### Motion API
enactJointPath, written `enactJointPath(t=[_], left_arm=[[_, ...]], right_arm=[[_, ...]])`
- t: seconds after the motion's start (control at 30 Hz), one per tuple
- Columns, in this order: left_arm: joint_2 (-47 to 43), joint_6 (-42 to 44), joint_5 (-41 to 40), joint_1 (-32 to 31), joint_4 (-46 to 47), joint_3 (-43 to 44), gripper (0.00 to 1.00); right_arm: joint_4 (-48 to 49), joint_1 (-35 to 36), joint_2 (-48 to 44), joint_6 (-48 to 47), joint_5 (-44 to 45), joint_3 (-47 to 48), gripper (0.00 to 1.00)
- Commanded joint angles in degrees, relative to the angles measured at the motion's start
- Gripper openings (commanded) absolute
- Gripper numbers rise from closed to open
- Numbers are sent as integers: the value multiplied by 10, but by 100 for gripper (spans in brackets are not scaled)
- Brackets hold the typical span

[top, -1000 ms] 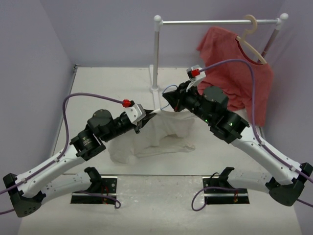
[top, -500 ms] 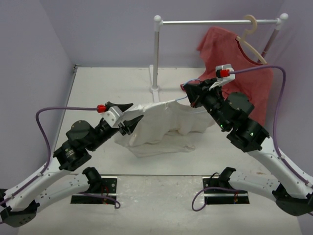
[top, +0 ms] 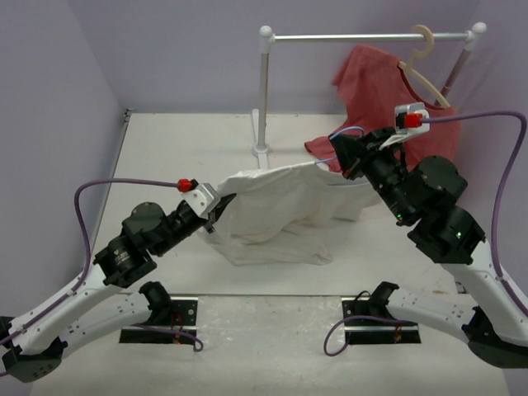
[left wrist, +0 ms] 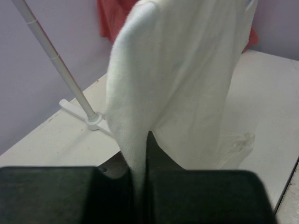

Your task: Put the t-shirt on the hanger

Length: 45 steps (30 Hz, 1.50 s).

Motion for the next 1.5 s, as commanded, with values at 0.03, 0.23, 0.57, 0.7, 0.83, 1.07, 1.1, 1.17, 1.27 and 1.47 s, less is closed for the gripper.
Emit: enactJointPath(t=[0.03,0.23,0.57,0.7,0.83,1.07,1.1,1.17,1.27,1.47], left_arm=[[-8,5,59,2,-11,-7,0],[-10,-10,-53,3,-22,-13,0],[-15,-31,-181,2,-22,-18,0],[-23,-39,-256,2,-24,-17,0],[-28,-53,-296,2,-23,-16,0],[-28,-39,-177,2,6,-7,7],[-28,-39,-204,2,9,-6,6],[-30,-40,-237,3,7,-9,3],[-34,-66,-341,3,-12,-14,0],[-27,-71,-381,3,-31,-16,1]], right_arm=[[0,0,-6,-17,44,46,0],[-1,-3,-19,-41,125,52,0],[-8,-11,-12,-43,132,68,0],[-8,-15,-10,-43,135,60,0],[-9,-16,-9,-38,133,59,0],[-44,-16,38,-25,100,90,0],[-49,-17,42,-26,111,90,0],[-49,-17,42,-28,123,90,0],[-52,-21,42,-33,150,94,0],[-74,-27,55,-10,130,120,0]])
